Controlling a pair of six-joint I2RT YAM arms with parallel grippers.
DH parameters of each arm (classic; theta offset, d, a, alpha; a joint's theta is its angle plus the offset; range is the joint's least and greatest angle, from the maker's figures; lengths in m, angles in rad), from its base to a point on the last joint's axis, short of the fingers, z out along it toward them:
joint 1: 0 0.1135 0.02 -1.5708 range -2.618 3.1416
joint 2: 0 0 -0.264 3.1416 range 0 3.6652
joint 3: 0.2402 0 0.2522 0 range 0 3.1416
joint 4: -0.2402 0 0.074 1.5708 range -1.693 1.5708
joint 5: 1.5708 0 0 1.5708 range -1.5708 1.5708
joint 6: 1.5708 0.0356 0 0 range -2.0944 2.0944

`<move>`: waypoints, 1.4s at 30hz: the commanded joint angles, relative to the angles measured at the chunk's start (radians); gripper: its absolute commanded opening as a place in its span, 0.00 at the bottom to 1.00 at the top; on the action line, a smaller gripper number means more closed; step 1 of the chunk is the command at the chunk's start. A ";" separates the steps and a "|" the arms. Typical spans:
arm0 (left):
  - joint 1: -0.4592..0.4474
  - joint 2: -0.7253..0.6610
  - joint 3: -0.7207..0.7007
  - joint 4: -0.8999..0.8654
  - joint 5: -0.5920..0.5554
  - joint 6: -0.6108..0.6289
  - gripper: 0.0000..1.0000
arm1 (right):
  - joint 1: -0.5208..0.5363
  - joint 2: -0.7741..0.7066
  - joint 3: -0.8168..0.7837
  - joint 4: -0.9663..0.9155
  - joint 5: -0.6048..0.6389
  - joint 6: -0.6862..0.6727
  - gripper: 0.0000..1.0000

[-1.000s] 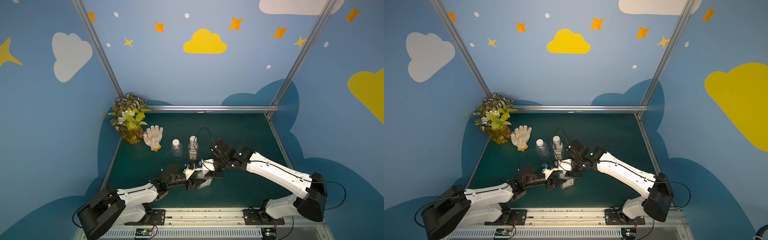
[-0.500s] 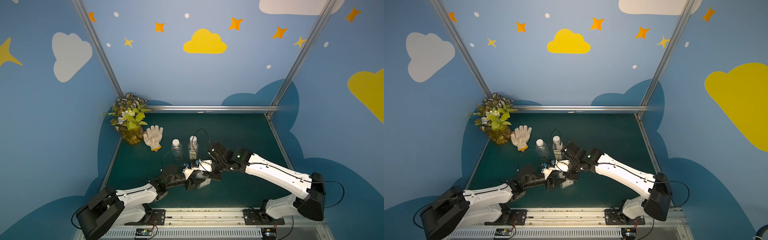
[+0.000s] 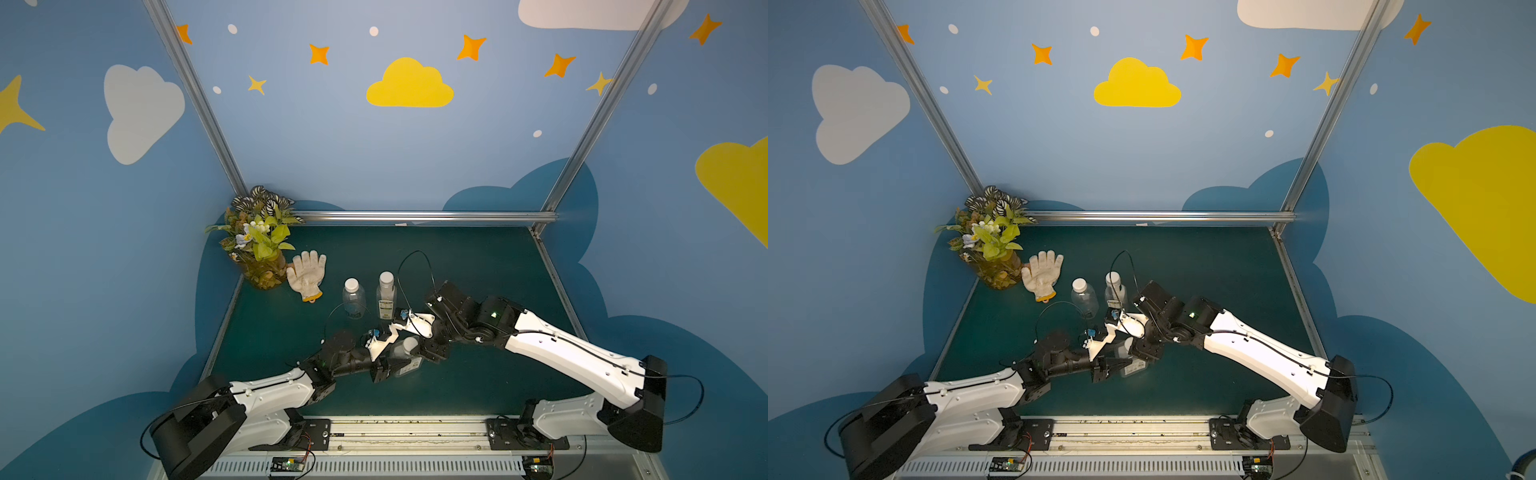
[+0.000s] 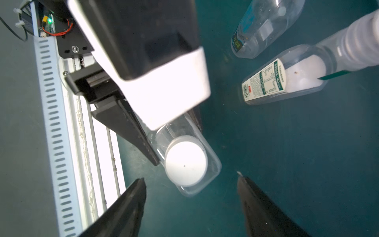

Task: Screw on the bottle caps
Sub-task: Screw the bottle cap onto the plastic bottle.

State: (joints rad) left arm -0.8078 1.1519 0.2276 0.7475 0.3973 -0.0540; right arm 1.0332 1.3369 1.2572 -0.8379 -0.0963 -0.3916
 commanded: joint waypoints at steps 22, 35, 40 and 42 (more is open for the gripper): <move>-0.002 -0.009 -0.006 -0.012 0.016 0.020 0.03 | -0.013 0.128 0.029 -0.006 -0.127 -0.049 0.70; -0.002 -0.012 -0.005 -0.014 0.007 0.019 0.03 | -0.008 0.131 -0.024 0.009 -0.168 -0.031 0.66; -0.004 -0.020 -0.007 -0.020 -0.011 0.014 0.03 | -0.002 0.134 -0.052 0.039 -0.152 -0.004 0.60; -0.002 -0.023 -0.010 -0.023 -0.027 0.012 0.03 | 0.000 0.134 -0.064 0.050 -0.143 0.005 0.58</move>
State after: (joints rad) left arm -0.8051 1.1385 0.2146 0.7467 0.3908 -0.0586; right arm 1.0073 1.4452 1.2369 -0.7746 -0.2279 -0.3855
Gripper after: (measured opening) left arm 0.544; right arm 0.585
